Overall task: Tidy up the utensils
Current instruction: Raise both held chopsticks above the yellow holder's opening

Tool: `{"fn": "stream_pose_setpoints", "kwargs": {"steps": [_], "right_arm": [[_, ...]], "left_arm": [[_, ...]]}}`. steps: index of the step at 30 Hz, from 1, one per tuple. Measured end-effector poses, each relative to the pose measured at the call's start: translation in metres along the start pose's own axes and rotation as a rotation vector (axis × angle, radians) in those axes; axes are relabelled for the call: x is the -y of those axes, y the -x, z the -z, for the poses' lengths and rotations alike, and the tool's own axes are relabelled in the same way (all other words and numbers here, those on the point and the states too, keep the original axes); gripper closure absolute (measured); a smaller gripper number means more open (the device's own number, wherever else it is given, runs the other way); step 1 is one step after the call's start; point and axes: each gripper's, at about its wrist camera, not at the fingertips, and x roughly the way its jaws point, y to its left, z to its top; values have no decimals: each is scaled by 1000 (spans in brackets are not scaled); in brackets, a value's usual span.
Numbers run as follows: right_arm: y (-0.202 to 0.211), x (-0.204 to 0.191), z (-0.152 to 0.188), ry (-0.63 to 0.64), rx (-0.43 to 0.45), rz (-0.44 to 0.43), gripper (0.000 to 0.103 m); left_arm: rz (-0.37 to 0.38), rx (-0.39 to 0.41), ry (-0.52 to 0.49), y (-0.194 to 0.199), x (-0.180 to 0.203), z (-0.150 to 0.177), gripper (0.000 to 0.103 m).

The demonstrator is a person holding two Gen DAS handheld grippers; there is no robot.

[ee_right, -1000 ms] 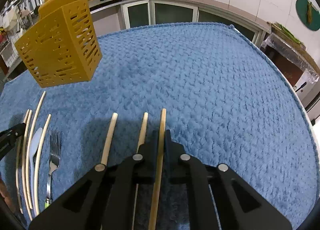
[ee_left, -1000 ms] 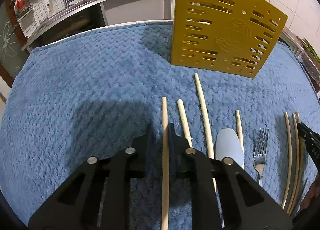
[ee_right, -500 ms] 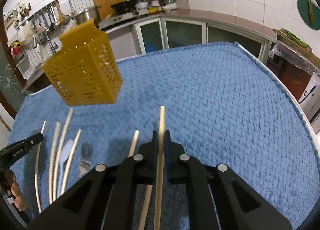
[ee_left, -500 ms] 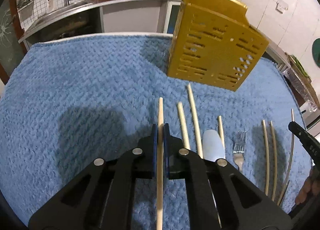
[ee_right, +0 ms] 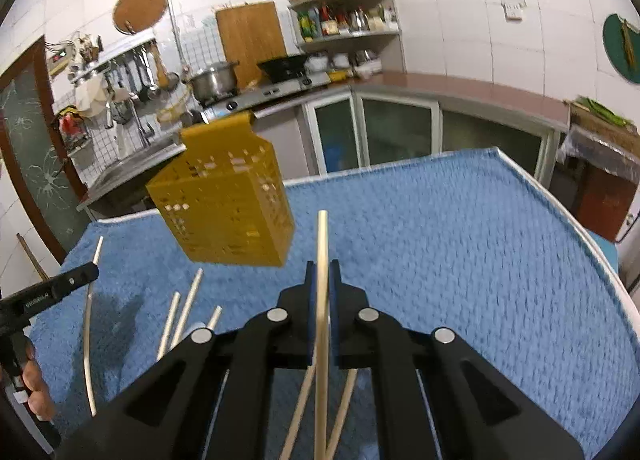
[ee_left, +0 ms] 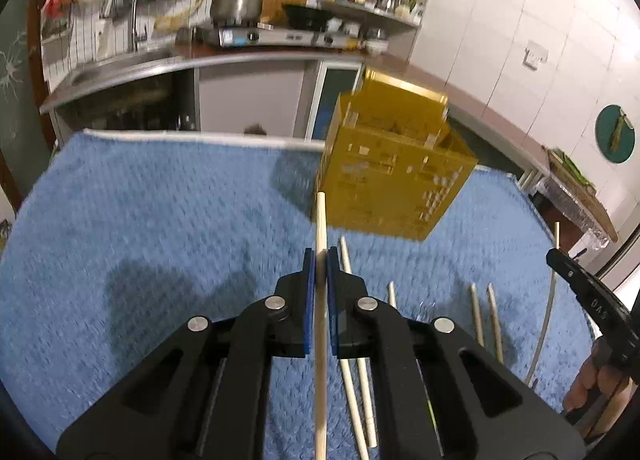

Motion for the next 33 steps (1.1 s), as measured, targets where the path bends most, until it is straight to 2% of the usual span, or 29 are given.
{"fn": "stream_pose_setpoints", "kwargs": {"steps": [6,12,16,22,26,29,33], "right_arm": [[13,-8,-23,0,97,-40,97],[23,-25,-73,4,222,-94,97],[25,-36,-110,9,314,-117,97],[17,-51,-145,2,433,-147,97],[9,-57,-158,-28,524,-166,97],[4,-60,-162,-42,594,-185,97],[-3,-70,-161,4,672,-194,97]], "left_arm": [[21,93,-17,23,12,-19,99],[63,224,-41,37,25,-59,99],[90,328,-64,38,35,-87,99],[120,439,-77,25,46,-126,99],[135,544,-69,16,54,-145,99],[112,609,-94,4,63,-156,99],[90,689,-72,-11,62,-169,99]]}}
